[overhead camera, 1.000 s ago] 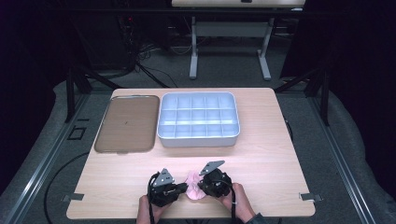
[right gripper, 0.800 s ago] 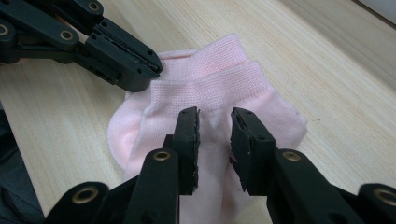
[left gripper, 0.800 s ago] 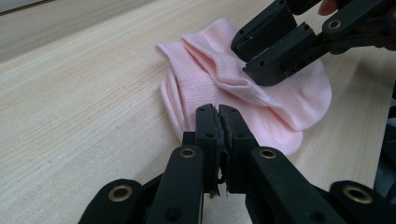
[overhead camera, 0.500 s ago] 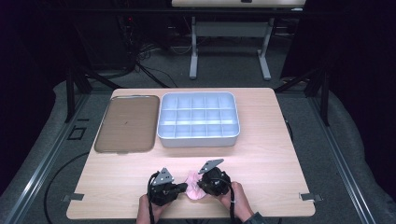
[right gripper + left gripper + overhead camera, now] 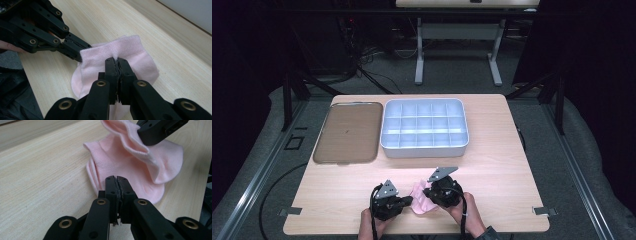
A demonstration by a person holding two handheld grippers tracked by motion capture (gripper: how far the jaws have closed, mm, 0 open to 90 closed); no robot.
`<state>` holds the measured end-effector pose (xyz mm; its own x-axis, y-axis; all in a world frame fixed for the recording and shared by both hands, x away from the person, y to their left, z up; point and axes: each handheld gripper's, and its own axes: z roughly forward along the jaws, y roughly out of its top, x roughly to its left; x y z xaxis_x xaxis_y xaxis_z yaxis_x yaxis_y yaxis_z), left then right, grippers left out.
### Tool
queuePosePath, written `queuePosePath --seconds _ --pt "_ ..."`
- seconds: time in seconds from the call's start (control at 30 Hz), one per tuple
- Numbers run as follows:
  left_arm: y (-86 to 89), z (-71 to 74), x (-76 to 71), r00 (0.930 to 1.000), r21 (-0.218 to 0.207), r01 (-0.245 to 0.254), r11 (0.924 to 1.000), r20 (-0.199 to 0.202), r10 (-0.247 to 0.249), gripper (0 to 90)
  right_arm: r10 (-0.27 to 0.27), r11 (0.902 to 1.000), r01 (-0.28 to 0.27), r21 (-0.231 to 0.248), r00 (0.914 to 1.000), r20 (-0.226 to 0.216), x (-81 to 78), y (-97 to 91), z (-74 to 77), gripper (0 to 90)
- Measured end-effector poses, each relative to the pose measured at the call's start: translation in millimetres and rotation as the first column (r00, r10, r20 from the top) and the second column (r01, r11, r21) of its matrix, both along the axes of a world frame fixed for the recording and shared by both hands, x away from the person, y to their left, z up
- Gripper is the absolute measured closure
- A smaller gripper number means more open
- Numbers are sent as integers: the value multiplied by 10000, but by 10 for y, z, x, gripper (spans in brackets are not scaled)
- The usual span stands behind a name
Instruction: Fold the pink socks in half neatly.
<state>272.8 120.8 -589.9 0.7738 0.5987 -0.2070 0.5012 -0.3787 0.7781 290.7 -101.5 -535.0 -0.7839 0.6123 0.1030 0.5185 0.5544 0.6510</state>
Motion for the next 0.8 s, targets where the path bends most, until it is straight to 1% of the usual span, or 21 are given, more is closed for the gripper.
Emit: queuePosePath --seconds 0.1,0.13,0.23,0.27,0.33,0.4,0.5,0.53,0.6,0.67,0.7,0.73,0.8 --pt "0 1 0 10000 51 -9 10000 65 9 874 28 10000 -28 94 10000 17 6 1 16 880" --pt "-1 0 -1 10000 59 -24 10000 91 24 874 157 9996 -157 237 9999 -6 12 12 19 881" --pt "-1 0 -1 10000 55 -25 10000 93 24 873 307 9991 -303 301 9994 -127 24 33 11 880" --pt "0 0 -1 10000 2 6 10000 2 -6 873 473 9982 -459 382 9982 -374 56 58 -19 880" --pt "0 0 -1 10000 -3 2 10000 3 -2 873 575 9973 -546 487 9965 -601 91 77 -55 879" --pt "0 0 -1 10000 42 13 10000 81 -13 872 685 9968 -650 464 9946 -777 119 94 -83 878" --pt "0 1 -1 10000 42 18 10000 78 -18 872 738 9965 -703 445 9938 -836 131 113 -104 877" --pt "2 1 -1 10000 -19 21 10000 -10 -21 871 794 9967 -776 242 9933 -838 136 140 -132 871" --pt "2 -1 -1 10000 -40 24 10000 0 -24 871 968 9951 -980 -101 9920 -811 141 170 -160 854" --pt "3 0 -1 10000 -45 28 10000 -3 -28 870 1027 9938 -1051 -363 9927 -628 131 205 -186 844" --pt "3 0 -1 10000 -45 28 10000 -3 -28 870 1027 9938 -1051 -363 9927 -628 131 205 -186 844" --pt "2 3 -10 9999 21 -67 10000 142 66 868 1089 9925 -1115 -500 9927 -509 128 229 -210 841" --pt "5 5 -12 9998 19 25 10000 197 -26 850 1069 9924 -1097 -558 9929 -512 126 240 -227 840"
